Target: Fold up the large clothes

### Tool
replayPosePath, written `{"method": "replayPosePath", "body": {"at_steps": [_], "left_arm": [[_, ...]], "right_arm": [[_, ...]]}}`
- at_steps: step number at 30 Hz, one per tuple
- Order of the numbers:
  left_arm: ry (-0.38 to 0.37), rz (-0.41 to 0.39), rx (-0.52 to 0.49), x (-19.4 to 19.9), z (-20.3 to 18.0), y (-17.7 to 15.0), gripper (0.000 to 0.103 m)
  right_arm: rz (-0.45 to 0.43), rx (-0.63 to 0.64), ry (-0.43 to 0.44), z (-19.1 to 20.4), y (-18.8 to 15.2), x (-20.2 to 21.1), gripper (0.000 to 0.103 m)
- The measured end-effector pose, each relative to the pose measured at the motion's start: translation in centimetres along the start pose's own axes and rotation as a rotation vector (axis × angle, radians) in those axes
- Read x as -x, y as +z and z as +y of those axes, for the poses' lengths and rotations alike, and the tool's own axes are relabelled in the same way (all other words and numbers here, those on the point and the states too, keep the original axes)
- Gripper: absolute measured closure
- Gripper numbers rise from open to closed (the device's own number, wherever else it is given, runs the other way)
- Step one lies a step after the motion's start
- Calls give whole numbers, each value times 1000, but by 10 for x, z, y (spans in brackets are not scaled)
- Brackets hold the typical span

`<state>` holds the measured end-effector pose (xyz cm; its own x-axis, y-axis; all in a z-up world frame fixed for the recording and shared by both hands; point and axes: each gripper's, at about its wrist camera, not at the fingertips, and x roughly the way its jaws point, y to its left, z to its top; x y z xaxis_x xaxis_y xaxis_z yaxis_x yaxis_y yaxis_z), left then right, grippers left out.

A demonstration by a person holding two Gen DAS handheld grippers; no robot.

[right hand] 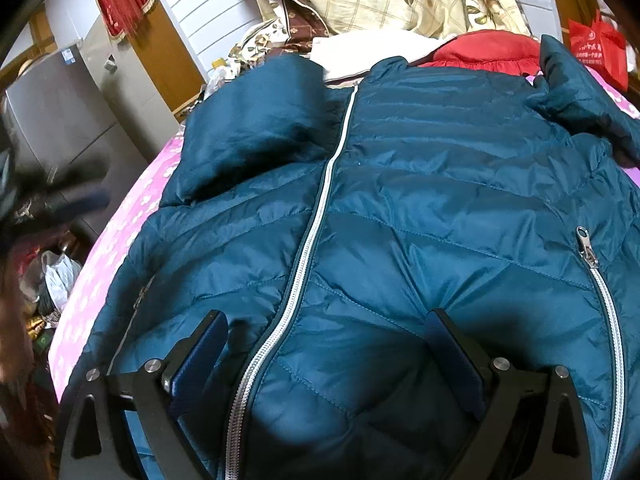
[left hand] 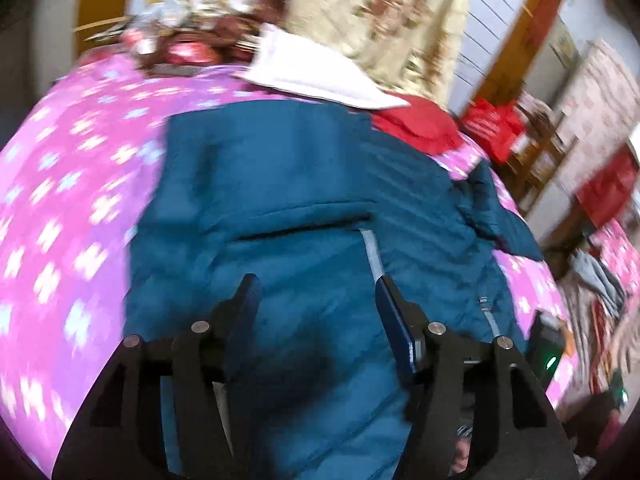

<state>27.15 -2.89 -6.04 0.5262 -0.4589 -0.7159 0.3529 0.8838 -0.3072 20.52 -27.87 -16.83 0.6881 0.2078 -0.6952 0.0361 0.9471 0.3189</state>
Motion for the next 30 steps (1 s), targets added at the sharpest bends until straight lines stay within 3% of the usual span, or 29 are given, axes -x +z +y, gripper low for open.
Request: {"method": "replayPosePath", "body": {"at_steps": [3, 5, 8, 12, 15, 21, 27, 29, 30], "left_arm": [[125, -53, 71, 3, 25, -32, 44], [208, -46, 88, -5, 37, -49, 44], [264, -36, 77, -13, 46, -68, 44], [265, -58, 60, -15, 48, -71, 44], [246, -61, 68, -17, 54, -73, 44], [220, -43, 91, -22, 62, -76, 44], [237, -27, 83, -28, 61, -76, 44], [242, -23, 80, -29, 61, -77, 43], [246, -21, 78, -30, 61, -78, 43]], "right_arm": [[19, 31, -44, 7, 1, -4, 5], [62, 90, -121, 18, 3, -7, 5], [75, 158, -176, 36, 18, 6, 6], [0, 198, -222, 62, 67, 16, 6], [0, 275, -259, 100, 101, -8, 6], [-6, 352, -304, 164, 132, -68, 6], [61, 383, -413, 186, 145, -130, 6], [86, 420, -496, 181, 146, -141, 28], [103, 422, -515, 175, 148, -143, 52]]}}
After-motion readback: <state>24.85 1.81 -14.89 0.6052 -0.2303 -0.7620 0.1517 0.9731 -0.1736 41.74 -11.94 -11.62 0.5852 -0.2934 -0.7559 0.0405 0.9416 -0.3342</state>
